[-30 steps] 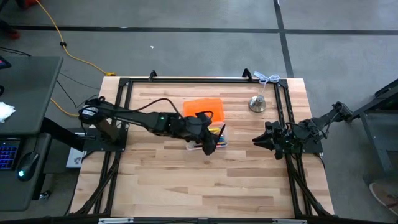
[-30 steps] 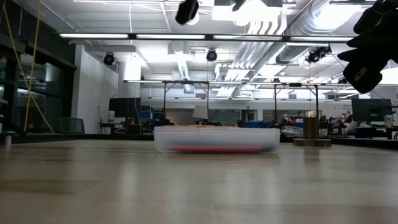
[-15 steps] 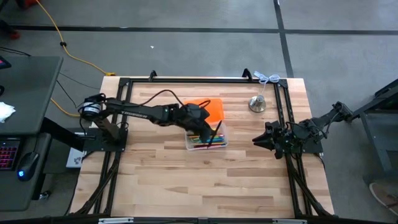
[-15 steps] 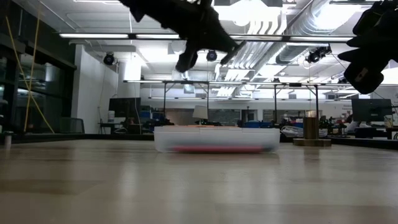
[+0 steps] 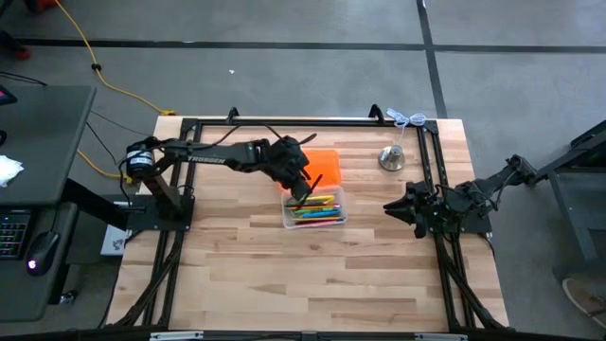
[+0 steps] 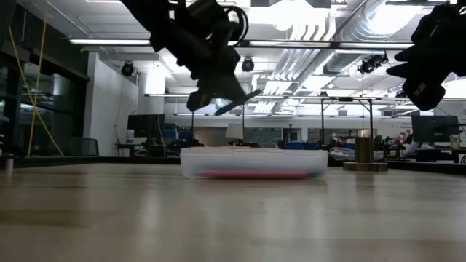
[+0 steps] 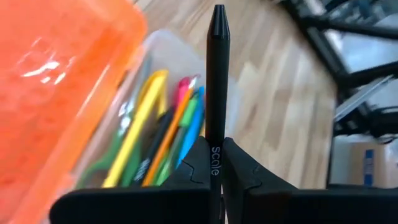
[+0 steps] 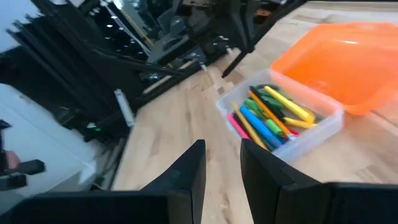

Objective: Pick & place school supplies into a supply box
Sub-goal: Put the black pen into the container

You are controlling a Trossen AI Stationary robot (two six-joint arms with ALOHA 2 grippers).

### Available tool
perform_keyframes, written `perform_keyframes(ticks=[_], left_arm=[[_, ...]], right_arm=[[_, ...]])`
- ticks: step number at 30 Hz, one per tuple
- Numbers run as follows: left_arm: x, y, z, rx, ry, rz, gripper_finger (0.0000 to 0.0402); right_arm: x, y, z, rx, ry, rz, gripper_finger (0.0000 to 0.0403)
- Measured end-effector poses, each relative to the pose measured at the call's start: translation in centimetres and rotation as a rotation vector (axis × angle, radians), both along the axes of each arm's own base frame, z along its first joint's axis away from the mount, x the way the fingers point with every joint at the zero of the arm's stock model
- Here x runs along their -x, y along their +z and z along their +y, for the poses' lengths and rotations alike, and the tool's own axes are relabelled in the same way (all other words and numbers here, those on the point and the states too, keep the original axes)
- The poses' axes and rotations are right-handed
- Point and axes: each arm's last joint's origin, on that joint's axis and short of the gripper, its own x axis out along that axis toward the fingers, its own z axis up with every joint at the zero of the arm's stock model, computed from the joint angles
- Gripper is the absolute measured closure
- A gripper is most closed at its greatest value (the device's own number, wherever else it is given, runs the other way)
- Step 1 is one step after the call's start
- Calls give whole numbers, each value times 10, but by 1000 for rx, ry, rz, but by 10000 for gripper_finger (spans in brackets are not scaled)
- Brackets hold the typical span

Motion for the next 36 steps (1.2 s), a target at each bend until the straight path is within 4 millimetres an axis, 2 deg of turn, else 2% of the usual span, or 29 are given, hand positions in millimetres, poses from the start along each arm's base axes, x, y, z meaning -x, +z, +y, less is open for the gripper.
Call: perform_keyframes(ticks=[7,14,19,23,27,30,36], left_arm=[[10,-8,9,-52,-7,109,360],[10,-8,10,-124,-5,112,360],[3,7,9,-215,-33,67,360],[0,23,7,-335,-55,101,360],[-5,28,8,-398,-90,193,360],[-17,33,9,-425,-133,229,360],[-43,25,10,-478,-246,373,360]], right_arm=[[1,-7,-3,51,-85,61,325],[1,-7,-4,59,-128,56,325],[2,-7,-5,60,-133,55,325],[2,-7,-5,62,-145,54,325],[2,-6,-5,65,-160,52,325],[2,-6,-6,65,-167,49,325],[1,-6,-6,59,-171,50,325]])
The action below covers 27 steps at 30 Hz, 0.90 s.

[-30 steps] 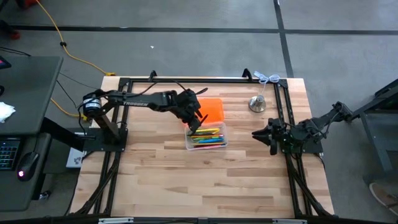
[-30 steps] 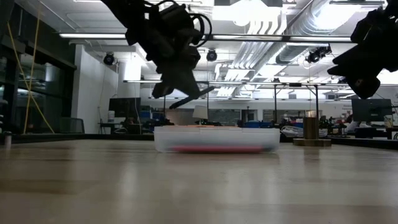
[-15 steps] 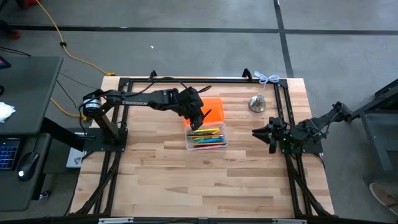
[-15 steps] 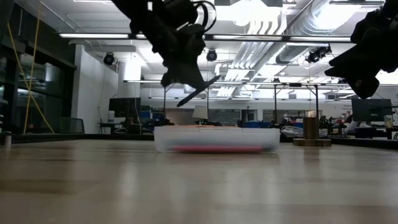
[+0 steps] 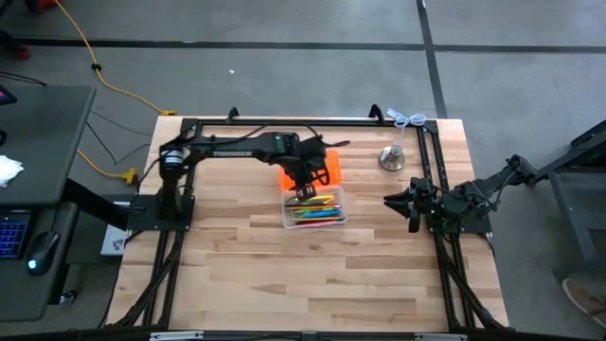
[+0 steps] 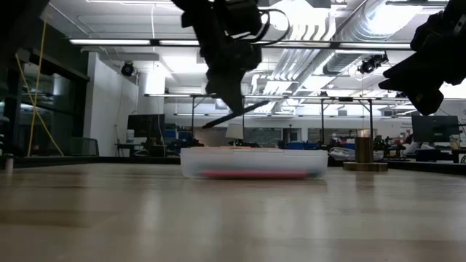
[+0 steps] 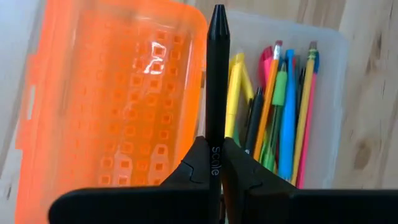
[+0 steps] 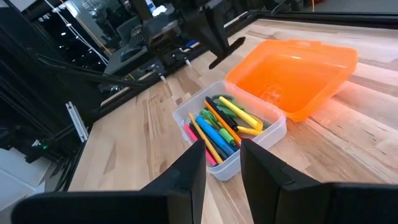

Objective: Pick & place school supplies into a supply box
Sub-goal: Put the black pen into the container

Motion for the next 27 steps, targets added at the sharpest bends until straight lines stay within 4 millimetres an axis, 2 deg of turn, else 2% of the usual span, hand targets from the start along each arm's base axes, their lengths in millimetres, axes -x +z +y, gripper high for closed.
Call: perform_keyframes(ticks=[5,10,14,22,27], left_arm=[[-18,-7,-1,-19,-62,121,360],[-34,-8,-15,-41,-131,168,360],[-42,-17,-29,-39,-183,199,360],[-48,-32,-48,-14,-236,238,360],[-52,-38,-49,0,-241,230,360]], right_arm=[[0,0,0,3,-6,4,325],[-1,-1,0,11,-22,10,325],[-1,-1,0,14,-28,12,325],[-1,-1,0,15,-32,16,325],[-2,-1,0,11,-30,9,325]])
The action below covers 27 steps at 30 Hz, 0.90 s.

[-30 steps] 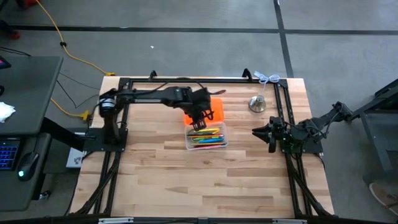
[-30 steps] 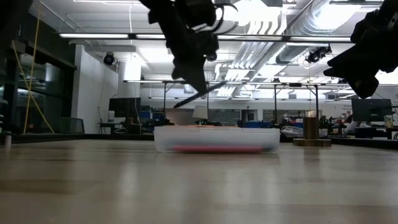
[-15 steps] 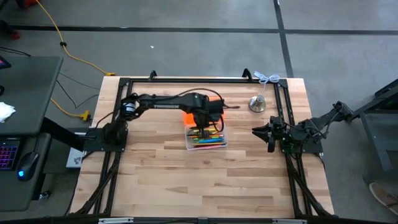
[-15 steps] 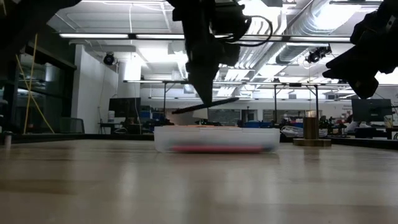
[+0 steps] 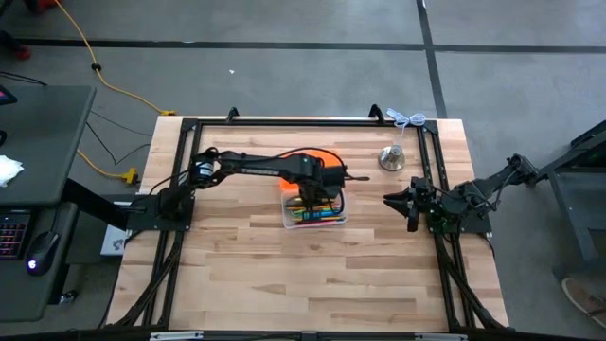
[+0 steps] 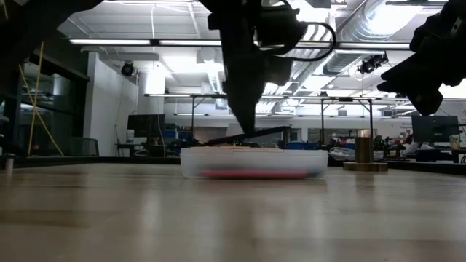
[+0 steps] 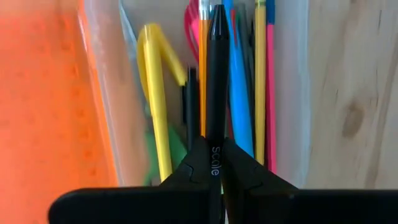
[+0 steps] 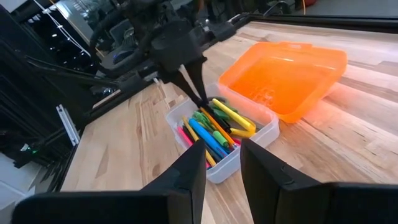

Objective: Pick & place school supplies into a supply box
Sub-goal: Put the black pen into the container

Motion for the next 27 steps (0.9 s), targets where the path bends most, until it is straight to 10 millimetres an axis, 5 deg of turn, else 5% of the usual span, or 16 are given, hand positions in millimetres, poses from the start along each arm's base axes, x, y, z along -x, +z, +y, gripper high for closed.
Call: perform_keyframes(ticks=[27], left_arm=[[-11,-25,0,71,-9,-3,359]], right_arm=[[0,0,1,-33,27,-6,325]])
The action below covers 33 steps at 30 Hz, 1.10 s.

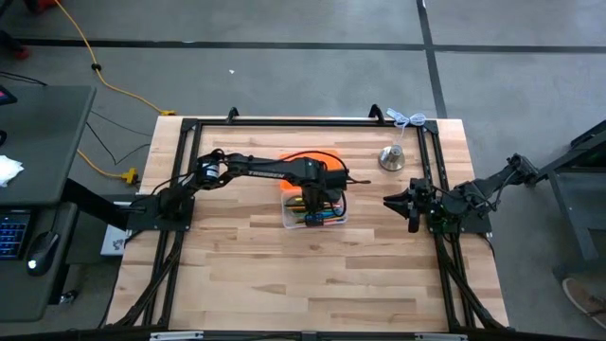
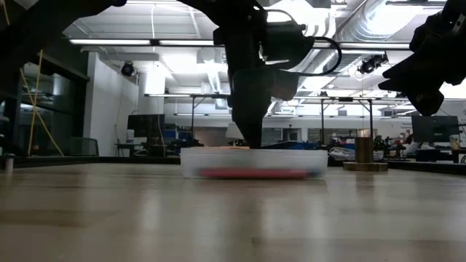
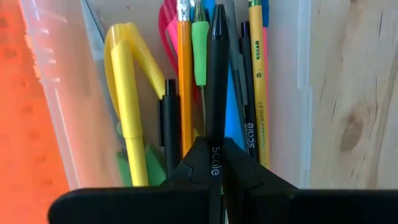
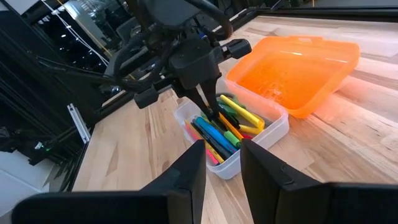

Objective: Pick & place school supplies into a supply box
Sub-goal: Put the black pen into the container, then return to Home Position

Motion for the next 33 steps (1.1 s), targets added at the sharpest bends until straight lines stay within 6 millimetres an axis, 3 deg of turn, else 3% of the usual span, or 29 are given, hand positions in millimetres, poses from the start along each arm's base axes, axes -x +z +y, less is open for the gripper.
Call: perform_keyframes(ticks=[10,23,29,33], left_arm=[[0,0,0,5,-1,1,352],[1,1,0,-3,1,10,211],[1,20,1,-21,7,22,181],[1,49,3,-82,20,4,177]], right_arm=[[0,0,0,0,0,0,325],[0,0,0,0,-1,0,325],[0,0,0,0,0,0,325],[0,0,0,-2,10,2,325]])
